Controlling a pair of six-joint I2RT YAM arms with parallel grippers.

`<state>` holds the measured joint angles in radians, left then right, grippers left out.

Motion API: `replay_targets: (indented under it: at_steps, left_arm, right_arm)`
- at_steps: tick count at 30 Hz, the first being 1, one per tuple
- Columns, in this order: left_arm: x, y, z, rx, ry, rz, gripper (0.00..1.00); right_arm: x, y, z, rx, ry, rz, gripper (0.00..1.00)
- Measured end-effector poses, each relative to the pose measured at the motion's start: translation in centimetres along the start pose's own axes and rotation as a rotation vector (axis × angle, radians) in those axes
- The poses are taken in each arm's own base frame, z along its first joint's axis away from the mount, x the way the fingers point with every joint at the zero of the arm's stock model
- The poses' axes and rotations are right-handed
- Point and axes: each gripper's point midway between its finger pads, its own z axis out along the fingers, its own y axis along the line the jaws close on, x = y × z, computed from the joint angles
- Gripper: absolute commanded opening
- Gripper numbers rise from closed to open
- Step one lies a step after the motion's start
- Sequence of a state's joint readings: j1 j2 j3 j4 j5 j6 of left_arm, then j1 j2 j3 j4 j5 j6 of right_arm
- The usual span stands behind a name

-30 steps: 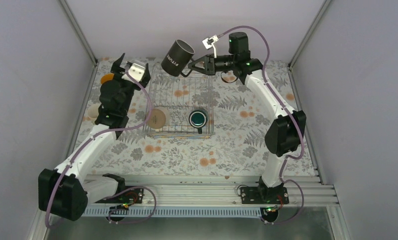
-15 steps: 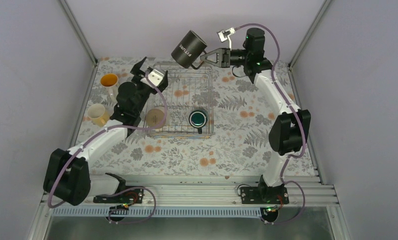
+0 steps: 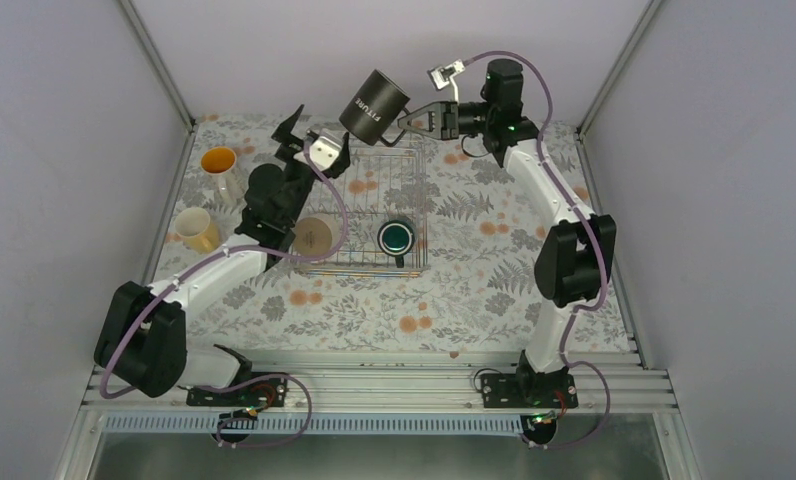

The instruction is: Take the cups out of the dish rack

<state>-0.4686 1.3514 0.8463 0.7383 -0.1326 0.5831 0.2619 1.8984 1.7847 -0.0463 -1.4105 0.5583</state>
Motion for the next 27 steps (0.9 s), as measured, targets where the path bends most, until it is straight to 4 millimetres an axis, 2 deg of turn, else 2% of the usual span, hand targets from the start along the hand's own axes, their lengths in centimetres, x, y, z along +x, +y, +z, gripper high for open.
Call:
replay_targets:
  at_steps: [6, 10, 13, 16, 21, 23, 27]
  left_arm:
    - [-1.7, 0.8, 0.5, -0.011, -0.025, -0.027, 0.99]
    - [-0.9, 0.2, 0.7, 0.014, 0.017, -0.031, 0.99]
    - [-0.4, 0.0, 0.7, 0.024, 0.042, -0.036, 0.93]
    - [-0.3, -0.2, 0.7, 0.037, 0.047, -0.039, 0.8]
    - [-0.8, -0.7, 0.5, 0.056, 0.034, -0.05, 0.51]
    - [-1.0, -0.9, 0.4, 0.064, 0.034, -0.048, 0.39]
    - [-1.1, -1.2, 0.3, 0.076, 0.043, -0.063, 0.14]
  right_arm:
    - [1.2, -1.7, 0.7, -0.009, 0.022, 0.041, 0.03]
    - [2.1, -1.9, 1.5, -0.042, 0.05, 0.055, 0.03]
    - [2.7, -1.1, 2.6, -0.082, 0.081, 0.055, 0.03]
    - [2.8, -0.3, 3.2, -0.107, 0.098, 0.053, 0.03]
    - [2.7, 0.0, 3.6, -0.122, 0.105, 0.055, 0.03]
    - [2.8, 0.1, 3.8, -0.129, 0.11, 0.057, 0.09]
    - [3.0, -0.1, 4.3, -0.141, 0.118, 0.05, 0.3]
